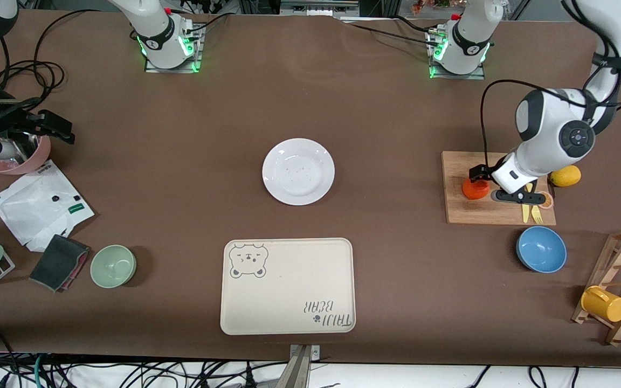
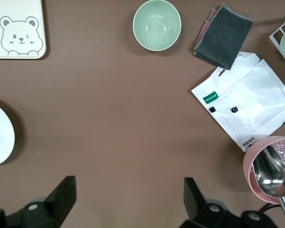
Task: Place orange and plate with both arms
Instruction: 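Reach the left gripper down to the orange on the cutting board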
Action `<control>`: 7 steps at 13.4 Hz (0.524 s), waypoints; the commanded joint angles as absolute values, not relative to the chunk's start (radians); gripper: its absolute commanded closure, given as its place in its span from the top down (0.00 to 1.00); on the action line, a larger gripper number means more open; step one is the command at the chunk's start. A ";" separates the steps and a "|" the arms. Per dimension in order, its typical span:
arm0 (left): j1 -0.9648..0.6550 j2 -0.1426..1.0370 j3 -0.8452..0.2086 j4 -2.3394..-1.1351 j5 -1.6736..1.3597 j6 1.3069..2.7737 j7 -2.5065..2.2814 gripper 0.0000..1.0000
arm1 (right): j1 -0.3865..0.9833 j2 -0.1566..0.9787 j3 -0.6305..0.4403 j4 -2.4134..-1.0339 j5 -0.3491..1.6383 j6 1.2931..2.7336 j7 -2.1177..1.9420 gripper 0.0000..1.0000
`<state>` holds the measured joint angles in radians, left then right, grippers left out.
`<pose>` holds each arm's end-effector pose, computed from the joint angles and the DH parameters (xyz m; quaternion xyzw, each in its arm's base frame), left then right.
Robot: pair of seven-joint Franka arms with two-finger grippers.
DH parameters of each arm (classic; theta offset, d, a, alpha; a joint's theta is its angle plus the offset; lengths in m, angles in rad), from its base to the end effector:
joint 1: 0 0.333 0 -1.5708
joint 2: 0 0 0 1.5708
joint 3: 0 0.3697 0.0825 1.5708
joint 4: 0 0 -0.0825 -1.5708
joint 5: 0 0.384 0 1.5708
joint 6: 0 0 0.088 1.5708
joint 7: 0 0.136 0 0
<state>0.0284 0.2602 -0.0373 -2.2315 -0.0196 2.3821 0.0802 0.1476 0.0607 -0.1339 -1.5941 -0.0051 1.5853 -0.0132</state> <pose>0.5455 -0.0054 0.2685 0.9978 -0.0366 -0.0543 0.0131 0.5725 0.0095 0.6055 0.9993 0.0135 -0.0345 0.0066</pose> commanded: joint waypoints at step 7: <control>0.031 0.345 -0.040 -2.250 -0.034 2.508 0.086 0.38 | 0.150 0.055 -0.135 -1.598 -0.003 1.580 -0.005 1.00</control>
<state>0.0284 0.3512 -0.0373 -2.2393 -0.0196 2.4907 0.0802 0.1476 0.0607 -0.1340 -1.5944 -0.0051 1.5852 -0.0132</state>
